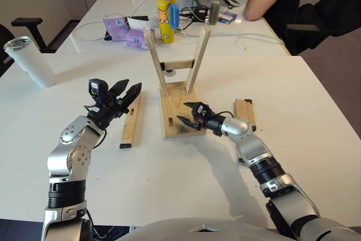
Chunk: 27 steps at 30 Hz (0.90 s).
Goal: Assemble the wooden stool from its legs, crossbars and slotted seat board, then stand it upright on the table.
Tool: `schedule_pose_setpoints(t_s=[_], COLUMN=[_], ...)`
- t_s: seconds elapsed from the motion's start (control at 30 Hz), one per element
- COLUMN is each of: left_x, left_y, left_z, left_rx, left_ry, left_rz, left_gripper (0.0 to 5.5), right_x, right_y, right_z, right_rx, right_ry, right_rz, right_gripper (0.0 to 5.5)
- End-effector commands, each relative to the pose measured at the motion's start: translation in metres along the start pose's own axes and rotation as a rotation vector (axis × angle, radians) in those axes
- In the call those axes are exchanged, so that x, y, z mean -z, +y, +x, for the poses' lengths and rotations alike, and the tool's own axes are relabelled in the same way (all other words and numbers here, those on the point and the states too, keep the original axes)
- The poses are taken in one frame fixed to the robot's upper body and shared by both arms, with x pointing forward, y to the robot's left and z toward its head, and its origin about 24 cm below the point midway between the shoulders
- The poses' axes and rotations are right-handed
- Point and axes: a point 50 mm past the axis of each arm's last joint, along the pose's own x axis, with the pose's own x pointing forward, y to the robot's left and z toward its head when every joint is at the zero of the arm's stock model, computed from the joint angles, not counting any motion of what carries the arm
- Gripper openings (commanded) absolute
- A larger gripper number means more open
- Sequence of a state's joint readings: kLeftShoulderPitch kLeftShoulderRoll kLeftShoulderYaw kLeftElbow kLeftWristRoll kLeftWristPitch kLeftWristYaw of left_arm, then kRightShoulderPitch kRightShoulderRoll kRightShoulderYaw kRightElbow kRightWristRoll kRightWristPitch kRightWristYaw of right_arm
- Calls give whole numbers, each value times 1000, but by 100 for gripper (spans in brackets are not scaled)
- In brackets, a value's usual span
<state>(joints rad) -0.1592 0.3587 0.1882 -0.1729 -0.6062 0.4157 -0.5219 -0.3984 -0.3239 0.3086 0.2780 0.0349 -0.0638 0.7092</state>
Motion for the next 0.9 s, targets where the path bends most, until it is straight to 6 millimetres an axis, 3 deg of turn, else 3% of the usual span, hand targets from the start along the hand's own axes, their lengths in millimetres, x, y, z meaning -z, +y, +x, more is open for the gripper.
schedule_pose_setpoints(t_s=[0.03,0.17,0.23,0.3,0.37,0.47,0.6,0.77,0.9], left_x=[0,10,13,14,17,19,17,17,17], left_y=[-1,-8,-10,-12,-14,-15,-14,-14,-15], left_z=[-2,-9,-12,-12,-15,-20,-20,-20,-19], left_rx=[-21,-41,-52,-63,-61,-67,-63,-56,-49], left_ry=[-12,-8,-6,-9,10,20,29,37,39], left_rz=[6,-17,-19,-20,-10,-8,6,11,11], left_gripper=[279,279,279,279,279,279,279,279,279], right_x=[-13,-21,-15,1,18,32,53,66,64], right_y=[-43,-111,-129,-134,-130,-120,-87,-58,-47], right_z=[-29,-65,-82,-100,-121,-137,-141,-145,-136], right_rx=[179,682,852,937,910,780,543,450,424], right_ry=[-1,55,128,230,337,438,573,642,617], right_rz=[-11,-2,20,39,52,82,101,166,206], right_gripper=[274,274,274,274,274,274,274,274,274])
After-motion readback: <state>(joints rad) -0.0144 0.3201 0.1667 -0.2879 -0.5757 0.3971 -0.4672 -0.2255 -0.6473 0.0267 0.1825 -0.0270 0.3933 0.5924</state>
